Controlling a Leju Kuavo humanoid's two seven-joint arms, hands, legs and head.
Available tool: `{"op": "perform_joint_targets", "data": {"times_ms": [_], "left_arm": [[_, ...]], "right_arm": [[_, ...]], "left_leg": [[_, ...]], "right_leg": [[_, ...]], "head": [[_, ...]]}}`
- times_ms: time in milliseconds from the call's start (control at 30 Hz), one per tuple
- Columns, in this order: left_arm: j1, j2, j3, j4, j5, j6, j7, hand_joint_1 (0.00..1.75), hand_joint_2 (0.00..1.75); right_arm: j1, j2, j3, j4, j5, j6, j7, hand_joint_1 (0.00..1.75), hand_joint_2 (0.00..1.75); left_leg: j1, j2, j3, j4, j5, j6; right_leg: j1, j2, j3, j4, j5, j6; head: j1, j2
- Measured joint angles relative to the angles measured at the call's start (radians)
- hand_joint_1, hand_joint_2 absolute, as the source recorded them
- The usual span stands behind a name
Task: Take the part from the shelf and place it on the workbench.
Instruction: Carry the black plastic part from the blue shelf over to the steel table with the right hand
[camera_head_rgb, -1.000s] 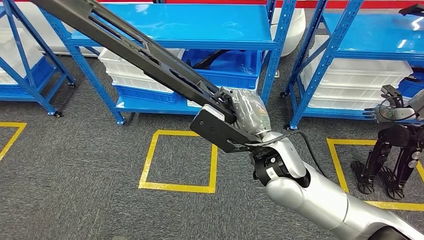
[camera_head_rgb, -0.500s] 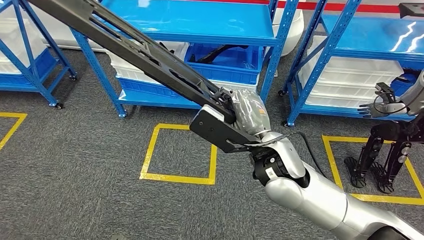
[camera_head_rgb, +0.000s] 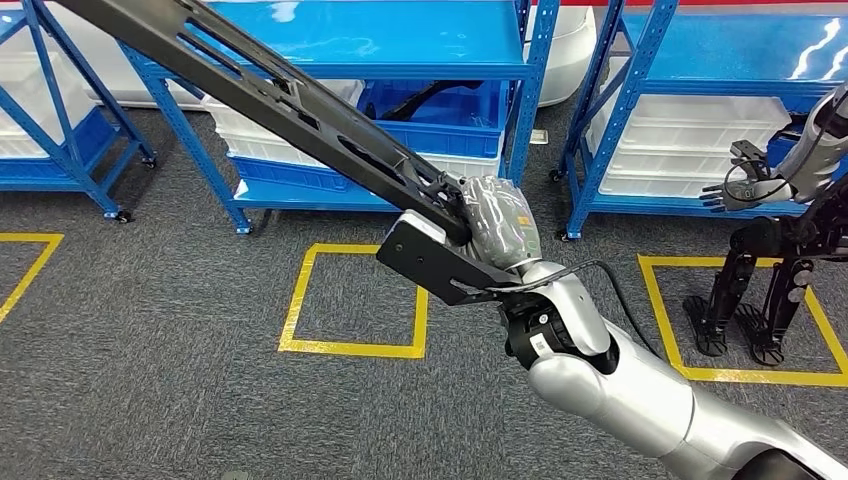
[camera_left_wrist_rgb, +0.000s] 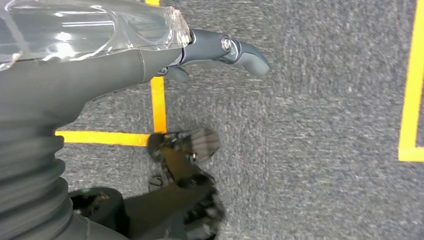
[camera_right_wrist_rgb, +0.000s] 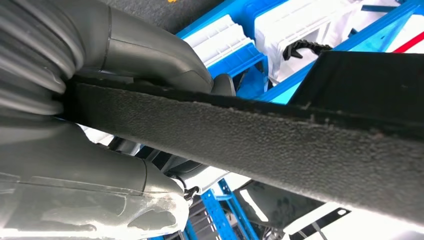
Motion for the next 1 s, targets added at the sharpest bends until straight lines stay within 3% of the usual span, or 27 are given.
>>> {"op": "perform_joint_targets", "data": {"times_ms": [33, 67, 133, 200, 267, 367, 433, 500, 567, 600, 633, 700, 733, 800, 867, 900, 933, 1000], "left_arm": [[0.001, 0.000, 0.000, 0.000, 0.000, 0.000, 0.000, 0.00, 1.75], [0.002, 0.000, 0.000, 0.000, 0.000, 0.000, 0.000, 0.00, 1.75], [0.001, 0.001, 0.000, 0.000, 0.000, 0.000, 0.000, 0.00, 1.75], [-0.001, 0.002, 0.000, 0.000, 0.000, 0.000, 0.000, 0.00, 1.75], [-0.003, 0.003, 0.000, 0.000, 0.000, 0.000, 0.000, 0.00, 1.75], [-0.001, 0.002, 0.000, 0.000, 0.000, 0.000, 0.000, 0.00, 1.75], [-0.001, 0.002, 0.000, 0.000, 0.000, 0.000, 0.000, 0.00, 1.75], [-0.001, 0.003, 0.000, 0.000, 0.000, 0.000, 0.000, 0.00, 1.75], [0.001, 0.003, 0.000, 0.000, 0.000, 0.000, 0.000, 0.00, 1.75], [0.001, 0.003, 0.000, 0.000, 0.000, 0.000, 0.000, 0.00, 1.75], [0.002, 0.003, 0.000, 0.000, 0.000, 0.000, 0.000, 0.00, 1.75], [0.001, 0.003, 0.000, 0.000, 0.000, 0.000, 0.000, 0.00, 1.75], [0.000, 0.003, 0.000, 0.000, 0.000, 0.000, 0.000, 0.00, 1.75], [0.001, 0.002, 0.001, 0.000, 0.000, 0.000, -0.001, 0.00, 1.75], [0.005, 0.004, 0.001, 0.000, 0.000, 0.000, -0.001, 0.00, 1.75], [0.006, 0.004, 0.000, 0.000, 0.000, 0.000, -0.002, 0.00, 1.75], [0.006, 0.005, 0.000, 0.000, 0.000, 0.000, -0.003, 0.00, 1.75], [0.003, 0.005, 0.000, 0.000, 0.000, -0.001, -0.007, 0.00, 1.75]], "right_arm": [[0.001, 0.000, 0.002, 0.000, 0.007, 0.000, 0.001, 1.75, 1.75], [0.001, 0.000, 0.003, 0.000, 0.013, 0.000, 0.002, 1.75, 1.75], [0.002, 0.000, 0.004, 0.000, 0.024, 0.000, 0.003, 1.75, 1.75], [0.001, 0.000, 0.004, -0.001, 0.034, 0.004, 0.003, 1.75, 1.75], [0.001, 0.000, 0.005, -0.002, 0.042, 0.011, 0.003, 1.75, 1.75], [0.000, 0.000, 0.006, -0.005, 0.051, 0.026, 0.003, 1.75, 1.75], [-0.002, 0.000, 0.006, -0.008, 0.056, 0.033, 0.003, 1.75, 1.75], [-0.002, 0.000, 0.010, -0.010, 0.060, 0.041, 0.003, 1.75, 1.75], [-0.002, 0.000, 0.017, -0.011, 0.064, 0.050, 0.003, 1.75, 1.75], [-0.002, 0.000, 0.021, -0.013, 0.067, 0.055, 0.003, 1.75, 1.75], [-0.003, 0.000, 0.023, -0.017, 0.069, 0.059, 0.003, 1.75, 1.75], [-0.008, 0.000, 0.025, -0.029, 0.073, 0.067, 0.002, 1.75, 1.75], [-0.013, 0.000, 0.025, -0.036, 0.076, 0.072, 0.002, 1.75, 1.75], [-0.021, 0.001, 0.026, -0.049, 0.080, 0.084, 0.001, 1.75, 1.75], [-0.025, 0.004, 0.029, -0.061, 0.084, 0.093, -0.001, 1.75, 1.75], [-0.027, 0.007, 0.031, -0.068, 0.087, 0.097, -0.002, 1.75, 1.75], [-0.030, 0.009, 0.033, -0.072, 0.089, 0.100, -0.002, 1.75, 1.75], [-0.034, 0.013, 0.036, -0.083, 0.092, 0.107, -0.003, 1.75, 1.75]], "left_leg": [[0.000, 0.000, -0.001, 0.020, 0.000, 0.001], [-0.002, 0.000, 0.018, -0.002, 0.018, 0.003], [-0.008, 0.009, 0.092, -0.125, 0.073, 0.015], [-0.017, 0.023, 0.148, -0.231, 0.101, 0.029], [-0.021, 0.024, 0.157, -0.262, 0.099, 0.036], [-0.010, 0.011, 0.154, -0.274, 0.098, 0.046], [-0.005, 0.003, 0.155, -0.278, 0.102, 0.051], [-0.005, -0.008, 0.153, -0.277, 0.105, 0.056], [-0.005, -0.021, 0.152, -0.276, 0.107, 0.057], [-0.005, -0.027, 0.151, -0.276, 0.108, 0.057], [-0.005, -0.036, 0.151, -0.275, 0.109, 0.056], [-0.007, -0.052, 0.148, -0.272, 0.110, 0.053], [-0.008, -0.059, 0.144, -0.269, 0.112, 0.049], [-0.008, -0.070, 0.130, -0.265, 0.117, 0.040], [-0.006, -0.074, 0.120, -0.262, 0.119, 0.030], [-0.006, -0.064, 0.112, -0.249, 0.109, 0.024], [-0.006, -0.050, 0.101, -0.224, 0.091, 0.020], [-0.004, -0.022, 0.047, -0.099, 0.023, 0.009]], "right_leg": [[0.002, 0.000, -0.005, 0.001, 0.003, 0.000], [0.004, -0.001, -0.008, 0.002, 0.004, 0.000], [0.009, -0.006, -0.010, 0.004, 0.004, 0.001], [0.015, -0.014, -0.013, 0.007, 0.004, 0.005], [0.018, -0.022, -0.019, 0.011, 0.006, 0.010], [0.021, -0.027, -0.030, 0.027, -0.004, 0.020], [0.015, -0.015, -0.063, 0.102, -0.050, 0.031], [0.005, -0.006, -0.127, 0.244, -0.117, 0.043], [-0.004, -0.006, -0.171, 0.334, -0.137, 0.050], [-0.006, -0.005, -0.165, 0.320, -0.119, 0.050], [-0.008, -0.002, -0.142, 0.271, -0.086, 0.049], [-0.009, 0.029, -0.072, 0.127, -0.016, 0.039], [-0.009, 0.045, -0.048, 0.074, 0.001, 0.035], [-0.008, 0.056, -0.034, 0.033, 0.006, 0.030], [-0.011, 0.042, -0.036, 0.025, 0.009, 0.027], [-0.014, 0.034, -0.036, 0.019, 0.013, 0.023], [-0.017, 0.026, -0.034, 0.014, 0.017, 0.020], [-0.018, 0.007, -0.034, 0.011, 0.020, 0.017]], "head": [[0.000, 0.000], [0.000, 0.000], [-0.001, 0.000], [-0.001, 0.000], [-0.001, 0.000], [-0.001, 0.000], [0.000, 0.000], [0.002, 0.000], [0.002, 0.000], [0.002, 0.000], [0.002, 0.000], [0.002, 0.000], [0.001, 0.000], [0.001, 0.000], [0.001, 0.000], [-0.001, 0.000], [-0.004, 0.000], [-0.010, 0.000]]}}
